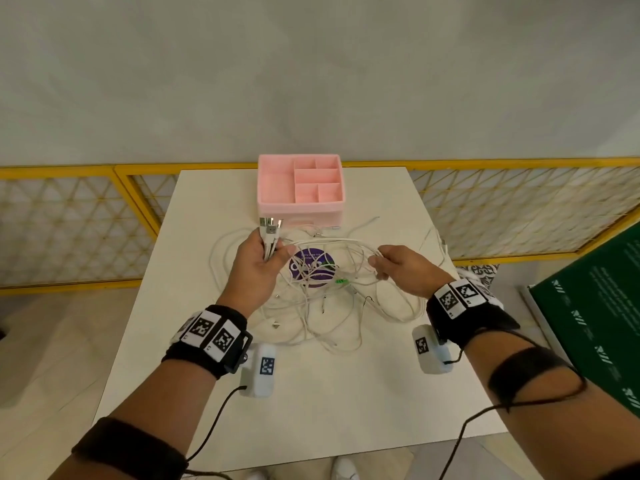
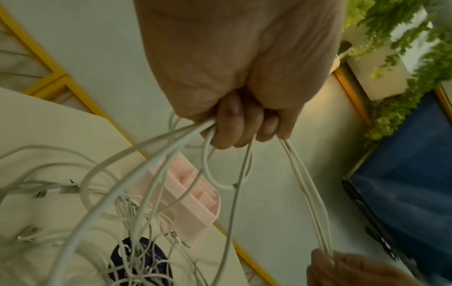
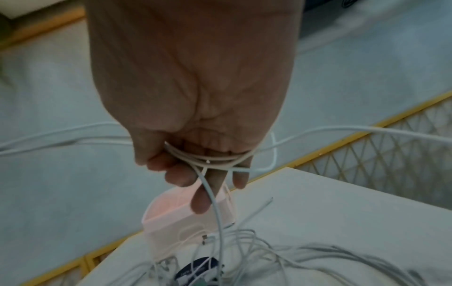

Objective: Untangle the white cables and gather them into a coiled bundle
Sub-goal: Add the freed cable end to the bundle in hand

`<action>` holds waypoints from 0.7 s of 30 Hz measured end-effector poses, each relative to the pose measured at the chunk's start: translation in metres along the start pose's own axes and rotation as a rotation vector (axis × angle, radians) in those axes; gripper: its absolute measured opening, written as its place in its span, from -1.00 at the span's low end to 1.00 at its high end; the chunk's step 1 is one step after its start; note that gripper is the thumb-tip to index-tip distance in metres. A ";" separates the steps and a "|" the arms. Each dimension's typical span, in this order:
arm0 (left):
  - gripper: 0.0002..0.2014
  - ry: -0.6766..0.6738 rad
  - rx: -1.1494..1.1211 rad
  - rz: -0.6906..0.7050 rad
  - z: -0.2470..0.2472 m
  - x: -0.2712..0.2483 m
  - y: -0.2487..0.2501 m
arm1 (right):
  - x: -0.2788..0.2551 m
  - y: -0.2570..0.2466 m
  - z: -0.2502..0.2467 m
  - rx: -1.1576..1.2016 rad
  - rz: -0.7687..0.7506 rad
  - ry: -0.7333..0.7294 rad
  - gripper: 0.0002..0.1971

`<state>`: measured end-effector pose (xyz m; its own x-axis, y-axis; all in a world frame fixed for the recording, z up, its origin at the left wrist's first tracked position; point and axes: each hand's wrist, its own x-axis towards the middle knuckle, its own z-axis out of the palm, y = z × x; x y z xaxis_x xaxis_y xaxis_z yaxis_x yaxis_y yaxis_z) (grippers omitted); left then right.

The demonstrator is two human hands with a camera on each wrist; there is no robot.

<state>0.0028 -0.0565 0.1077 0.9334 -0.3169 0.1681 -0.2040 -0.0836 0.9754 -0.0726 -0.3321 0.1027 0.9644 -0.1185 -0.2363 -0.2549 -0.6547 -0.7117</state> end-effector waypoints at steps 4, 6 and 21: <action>-0.78 -0.009 -0.001 -0.028 0.006 0.000 -0.012 | 0.001 -0.021 -0.004 0.290 -0.082 0.211 -0.66; -0.78 -0.017 -0.011 -0.046 0.010 -0.001 -0.018 | 0.002 -0.042 -0.014 0.448 -0.164 0.324 -0.66; -0.80 0.342 -0.003 0.025 -0.022 0.016 -0.016 | -0.001 0.020 0.010 -0.159 0.120 0.012 -0.59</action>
<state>0.0277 -0.0396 0.0978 0.9732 0.0160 0.2292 -0.2274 -0.0767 0.9708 -0.0798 -0.3375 0.0819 0.9288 -0.2109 -0.3046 -0.3545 -0.7448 -0.5653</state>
